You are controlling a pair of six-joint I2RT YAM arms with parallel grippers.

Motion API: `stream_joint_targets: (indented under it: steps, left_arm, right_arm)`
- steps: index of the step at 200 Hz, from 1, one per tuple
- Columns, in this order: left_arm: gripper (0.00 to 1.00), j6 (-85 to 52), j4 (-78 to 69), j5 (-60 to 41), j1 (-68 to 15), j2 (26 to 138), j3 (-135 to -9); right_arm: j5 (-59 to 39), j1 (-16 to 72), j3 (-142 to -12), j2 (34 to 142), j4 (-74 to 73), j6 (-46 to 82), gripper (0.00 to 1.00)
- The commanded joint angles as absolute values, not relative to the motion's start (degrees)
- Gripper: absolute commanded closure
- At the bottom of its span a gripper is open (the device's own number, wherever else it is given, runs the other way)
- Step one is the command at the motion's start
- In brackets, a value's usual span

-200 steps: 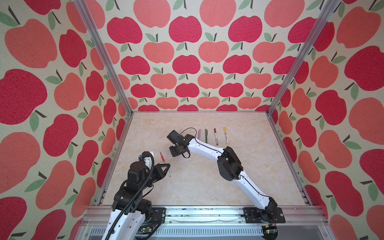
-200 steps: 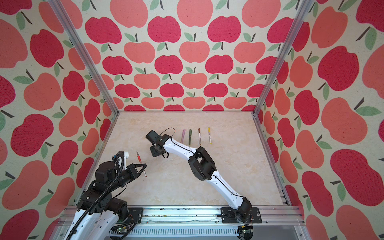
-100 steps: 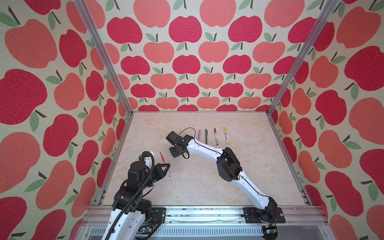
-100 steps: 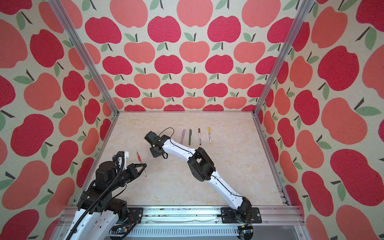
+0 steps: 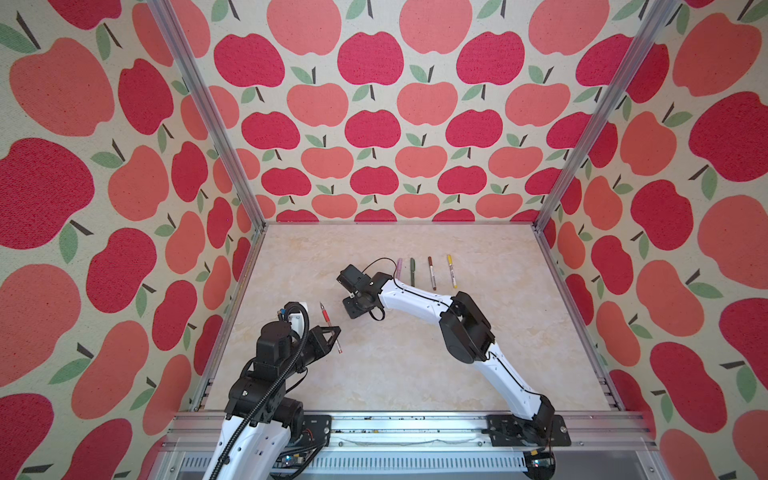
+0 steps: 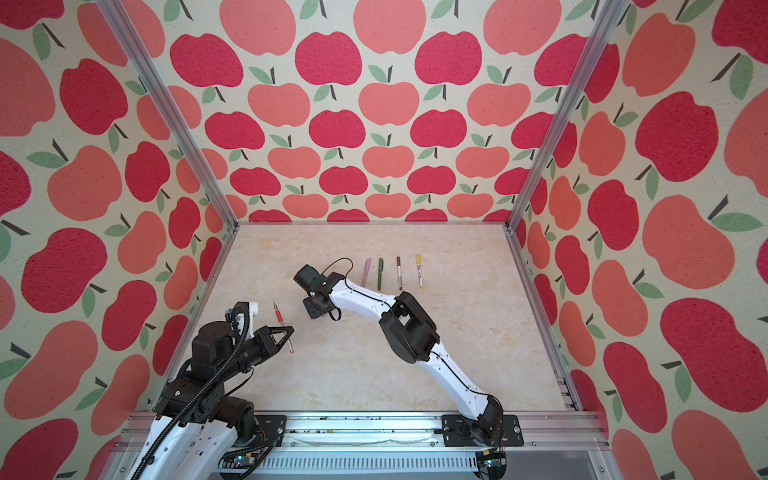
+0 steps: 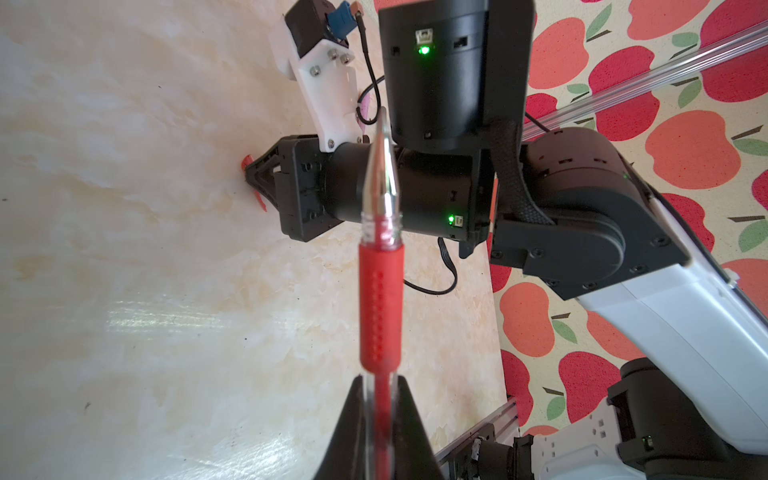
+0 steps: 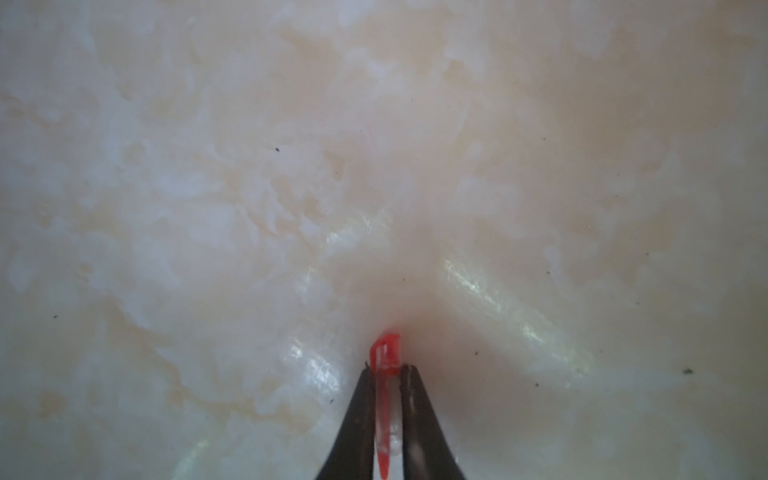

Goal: Insert the pens into the pen caps

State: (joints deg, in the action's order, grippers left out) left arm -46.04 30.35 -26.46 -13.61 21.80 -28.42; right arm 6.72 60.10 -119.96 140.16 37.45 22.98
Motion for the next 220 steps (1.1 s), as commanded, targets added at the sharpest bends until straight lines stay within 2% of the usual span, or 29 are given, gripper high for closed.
stream_joint_targets:
  steps: [1,67,123,187,220]
  left_arm:
    - [1.0,-46.8,28.7,-27.7,-13.3,22.4,-28.3]
    - [1.0,-46.7,27.5,-28.5,-13.3,23.5,-27.9]
    - [1.0,-46.0,19.5,-35.2,-14.1,28.7,-26.2]
    - [1.0,-41.3,9.7,-32.4,-28.2,41.7,-28.8]
    - [1.0,-41.0,3.8,-32.6,-32.1,46.5,-29.4]
  right_arm:
    - [5.4,59.3,-117.2,136.7,36.9,23.6,0.9]
    - [5.6,58.6,-114.4,133.2,35.3,24.5,0.92]
    - [3.8,55.7,-103.6,120.5,28.9,27.5,0.92]
    - [4.2,51.2,-90.6,104.4,19.4,33.9,0.93]
    - [3.3,50.3,-85.8,98.7,14.5,37.5,0.93]
